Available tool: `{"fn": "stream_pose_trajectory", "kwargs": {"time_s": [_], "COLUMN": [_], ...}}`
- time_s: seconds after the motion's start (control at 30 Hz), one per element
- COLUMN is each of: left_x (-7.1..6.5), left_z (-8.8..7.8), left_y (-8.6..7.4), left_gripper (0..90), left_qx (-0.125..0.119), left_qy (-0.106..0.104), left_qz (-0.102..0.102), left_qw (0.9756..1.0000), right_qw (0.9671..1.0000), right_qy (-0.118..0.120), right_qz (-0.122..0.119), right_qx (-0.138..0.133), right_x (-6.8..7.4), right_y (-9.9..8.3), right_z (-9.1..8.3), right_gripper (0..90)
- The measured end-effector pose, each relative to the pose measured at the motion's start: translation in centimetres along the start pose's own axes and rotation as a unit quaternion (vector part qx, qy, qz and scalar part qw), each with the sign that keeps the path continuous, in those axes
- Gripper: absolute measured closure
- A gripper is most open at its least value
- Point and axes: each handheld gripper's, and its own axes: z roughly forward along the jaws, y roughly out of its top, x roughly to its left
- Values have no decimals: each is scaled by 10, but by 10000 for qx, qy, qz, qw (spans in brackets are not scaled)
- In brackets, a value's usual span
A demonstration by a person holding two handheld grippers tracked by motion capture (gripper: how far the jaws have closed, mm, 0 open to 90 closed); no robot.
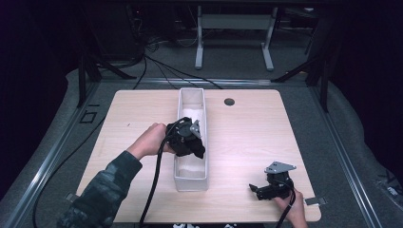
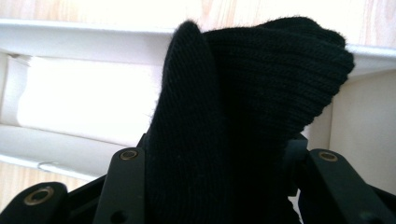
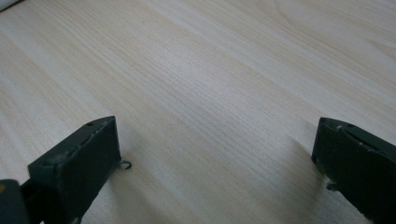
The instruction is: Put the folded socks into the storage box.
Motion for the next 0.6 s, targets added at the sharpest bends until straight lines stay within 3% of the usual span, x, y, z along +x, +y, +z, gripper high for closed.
{"fn": "stream_pose_trajectory", "kwargs": {"time_s": [0.17, 0.6], "left_x": [1, 0], "left_z": [6, 30], "left_y": [0, 2], "left_gripper": [524, 523], "left_qx": [-11, 234], "left_qy": [-72, -304], "left_qz": [-28, 9], "left_qw": [10000, 9993], "right_qw": [10000, 10000], "right_qy": [-4, -6], "right_qz": [-1, 6], "right_qx": [1, 3], "right_x": [0, 0], "right_y": [0, 0], "right_z": [0, 0], "right_gripper": [4, 4]}}
